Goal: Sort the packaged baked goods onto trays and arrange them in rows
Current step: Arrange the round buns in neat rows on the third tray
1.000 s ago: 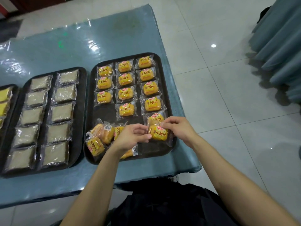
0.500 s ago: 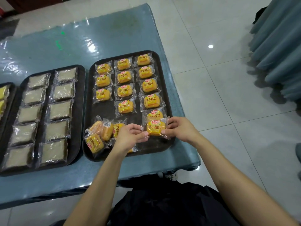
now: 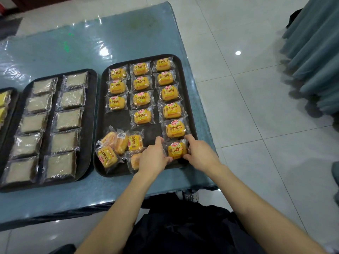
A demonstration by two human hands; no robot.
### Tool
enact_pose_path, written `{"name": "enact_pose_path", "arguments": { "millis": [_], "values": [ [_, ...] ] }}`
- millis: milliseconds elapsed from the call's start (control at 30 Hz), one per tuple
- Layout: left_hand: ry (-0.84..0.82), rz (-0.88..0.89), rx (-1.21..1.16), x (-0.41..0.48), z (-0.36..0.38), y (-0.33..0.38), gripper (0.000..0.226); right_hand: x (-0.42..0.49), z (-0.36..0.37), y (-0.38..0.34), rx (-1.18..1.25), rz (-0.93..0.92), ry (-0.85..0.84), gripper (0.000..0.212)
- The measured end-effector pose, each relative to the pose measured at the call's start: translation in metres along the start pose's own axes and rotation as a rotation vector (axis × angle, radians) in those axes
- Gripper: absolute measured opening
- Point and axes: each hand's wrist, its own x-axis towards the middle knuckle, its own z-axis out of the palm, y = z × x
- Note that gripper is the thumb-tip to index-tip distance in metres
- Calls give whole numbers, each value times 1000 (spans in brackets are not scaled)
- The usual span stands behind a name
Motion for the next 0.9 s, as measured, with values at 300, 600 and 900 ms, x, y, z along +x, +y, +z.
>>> {"name": "enact_pose_path", "arguments": {
  "millis": [300, 600, 900],
  "values": [
    [74, 197, 235, -1, -2, 0, 75, -6, -7, -1, -279, -165, 194, 63],
    [348, 255, 84, -9, -39, -44, 43, -9, -5, -21, -251, -308, 233, 21],
    [60, 129, 147, 5, -87, -150, 99, 18, 37, -120, -113, -183, -49, 77]
  ]
}}
